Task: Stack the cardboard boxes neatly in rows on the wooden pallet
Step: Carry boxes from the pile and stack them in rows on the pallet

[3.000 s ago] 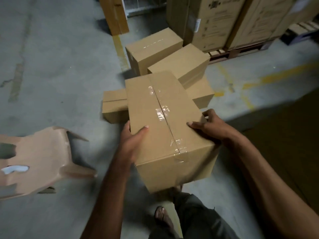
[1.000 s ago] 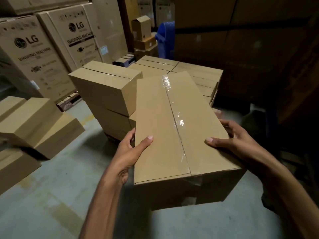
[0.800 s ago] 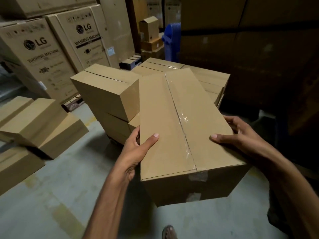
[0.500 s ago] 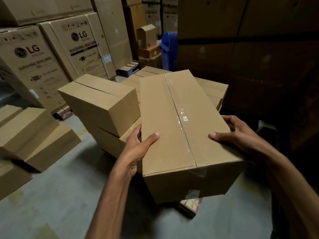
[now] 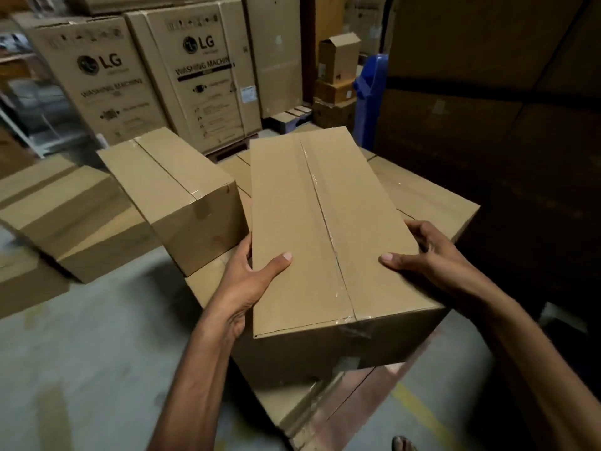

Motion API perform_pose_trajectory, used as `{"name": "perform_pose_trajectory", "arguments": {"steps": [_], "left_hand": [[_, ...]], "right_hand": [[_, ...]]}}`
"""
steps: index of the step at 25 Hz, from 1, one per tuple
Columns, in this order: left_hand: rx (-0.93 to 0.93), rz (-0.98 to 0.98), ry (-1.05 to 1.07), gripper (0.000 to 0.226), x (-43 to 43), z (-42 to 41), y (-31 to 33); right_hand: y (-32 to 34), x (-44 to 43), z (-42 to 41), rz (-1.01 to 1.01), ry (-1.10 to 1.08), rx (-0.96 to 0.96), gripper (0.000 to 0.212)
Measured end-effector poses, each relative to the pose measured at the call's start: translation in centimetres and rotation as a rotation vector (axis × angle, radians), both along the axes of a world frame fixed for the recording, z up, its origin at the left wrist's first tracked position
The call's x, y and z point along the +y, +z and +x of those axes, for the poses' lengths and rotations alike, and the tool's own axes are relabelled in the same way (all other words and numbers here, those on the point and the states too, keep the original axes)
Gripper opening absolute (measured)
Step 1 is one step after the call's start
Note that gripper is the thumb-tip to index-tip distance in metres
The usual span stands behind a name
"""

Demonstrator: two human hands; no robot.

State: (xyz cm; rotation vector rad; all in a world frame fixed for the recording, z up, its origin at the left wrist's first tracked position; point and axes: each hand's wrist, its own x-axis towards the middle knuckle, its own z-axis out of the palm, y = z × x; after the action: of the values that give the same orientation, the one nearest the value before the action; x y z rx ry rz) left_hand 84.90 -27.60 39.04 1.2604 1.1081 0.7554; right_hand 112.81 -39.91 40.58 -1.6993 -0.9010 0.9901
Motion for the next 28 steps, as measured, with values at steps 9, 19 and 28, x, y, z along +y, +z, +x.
{"name": "perform_pose_trajectory", "arguments": {"steps": [9, 19, 28], "left_hand": [[0.047, 0.013, 0.207, 0.055, 0.1, 14.6, 1.3], [0.044, 0.043, 0.328, 0.05, 4.4, 19.8, 2.5], [0.027, -0.016, 0.479, 0.047, 18.6, 20.4, -0.5]], "right_hand": [[0.2, 6.2, 15.9, -0.008, 0.199, 0.08, 0.071], [0.0, 14.0, 21.2, -0.002, 0.303, 0.076, 0.075], [-2.8, 30.5, 21.4, -0.005, 0.428, -0.009, 0.071]]}}
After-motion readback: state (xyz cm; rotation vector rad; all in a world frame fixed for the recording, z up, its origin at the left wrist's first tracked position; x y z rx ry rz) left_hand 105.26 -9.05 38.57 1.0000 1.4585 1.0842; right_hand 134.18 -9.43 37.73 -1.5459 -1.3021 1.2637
